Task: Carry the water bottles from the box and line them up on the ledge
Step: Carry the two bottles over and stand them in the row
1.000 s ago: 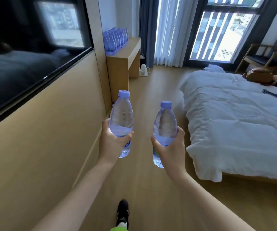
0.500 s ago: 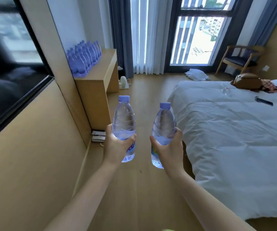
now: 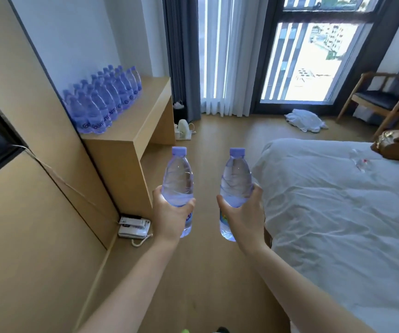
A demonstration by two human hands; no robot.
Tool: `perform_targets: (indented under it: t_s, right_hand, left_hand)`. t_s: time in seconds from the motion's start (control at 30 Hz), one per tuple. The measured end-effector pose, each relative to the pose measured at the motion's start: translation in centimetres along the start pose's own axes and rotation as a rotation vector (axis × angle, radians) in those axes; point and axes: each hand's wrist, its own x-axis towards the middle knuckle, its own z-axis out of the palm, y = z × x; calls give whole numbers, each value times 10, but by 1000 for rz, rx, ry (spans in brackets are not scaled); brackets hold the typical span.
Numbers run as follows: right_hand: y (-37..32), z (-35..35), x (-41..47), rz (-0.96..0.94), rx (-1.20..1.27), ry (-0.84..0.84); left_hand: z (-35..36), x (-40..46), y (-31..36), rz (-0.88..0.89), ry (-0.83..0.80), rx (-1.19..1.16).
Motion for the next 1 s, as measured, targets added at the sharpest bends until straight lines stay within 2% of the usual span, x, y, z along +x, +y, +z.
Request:
perform_targets:
  t_s: [0.27,0.53,0.7,0.9,1.0]
  right_hand:
    - [4,45,146,28,-4,-84]
    - [19,131,308,15,-74,-156]
    - [-6,192,415,-5,-32,-147]
    - [-18,256,512,14,-11,-181]
    - [-13,294,561,43,9,-221]
  left_hand:
    - [79,124,8,-24,97,0]
    - [164,287,-8,-52,70,-73]
    - [201,415,10,-119,-73,-161]
    - [230,519,17,-126,-75,-139]
    - [241,567,9,-148,-7,-140]
